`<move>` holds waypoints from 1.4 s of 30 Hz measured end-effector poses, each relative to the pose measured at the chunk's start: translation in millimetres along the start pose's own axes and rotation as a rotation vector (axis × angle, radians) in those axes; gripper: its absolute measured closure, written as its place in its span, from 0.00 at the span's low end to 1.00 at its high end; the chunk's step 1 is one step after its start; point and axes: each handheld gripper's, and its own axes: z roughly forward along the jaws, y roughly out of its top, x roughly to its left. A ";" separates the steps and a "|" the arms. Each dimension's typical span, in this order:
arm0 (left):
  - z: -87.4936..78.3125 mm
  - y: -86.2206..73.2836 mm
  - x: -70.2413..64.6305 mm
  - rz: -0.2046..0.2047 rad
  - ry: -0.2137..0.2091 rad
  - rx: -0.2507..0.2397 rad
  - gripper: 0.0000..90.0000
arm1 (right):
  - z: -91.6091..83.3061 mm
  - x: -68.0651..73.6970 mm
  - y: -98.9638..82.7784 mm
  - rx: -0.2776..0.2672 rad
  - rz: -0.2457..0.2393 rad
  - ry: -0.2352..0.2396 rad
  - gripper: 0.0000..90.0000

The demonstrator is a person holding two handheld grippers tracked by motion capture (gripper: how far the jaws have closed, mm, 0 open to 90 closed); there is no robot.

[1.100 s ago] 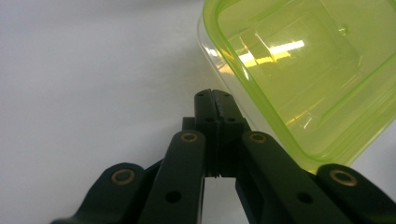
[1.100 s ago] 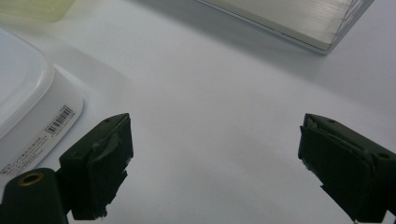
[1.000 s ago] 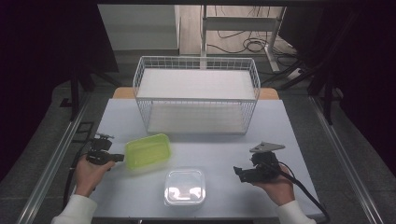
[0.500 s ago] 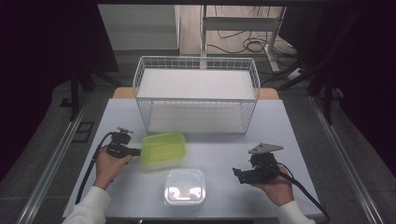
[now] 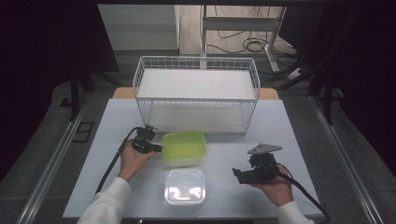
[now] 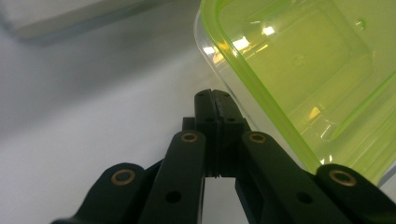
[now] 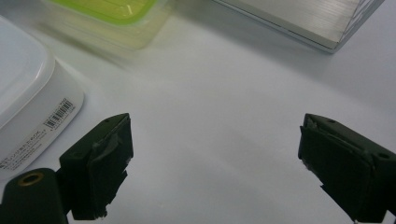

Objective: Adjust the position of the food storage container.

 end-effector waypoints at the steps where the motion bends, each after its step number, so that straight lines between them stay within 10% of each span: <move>1: 2.1 2.8 -2.7 0.001 -0.006 -0.006 1.00 | 0.0 0.0 0.0 0.000 0.000 0.000 0.11; 17: 2.1 15.4 -16.4 0.024 -0.010 -0.038 0.98 | 3.2 0.8 -1.9 0.010 -0.027 -0.027 0.11; 21: -21.5 4.1 -13.4 -0.001 0.008 -0.094 0.80 | -0.4 1.7 -2.7 -0.022 -0.037 -0.095 0.12; 29: -59.4 -23.5 -17.1 -0.042 -0.033 -0.178 0.37 | -0.5 1.3 -2.7 -0.041 -0.028 -0.037 0.12; 42: -78.7 -36.9 -12.7 -0.058 -0.091 -0.228 0.27 | -1.4 -7.0 2.4 -0.088 0.041 0.020 0.13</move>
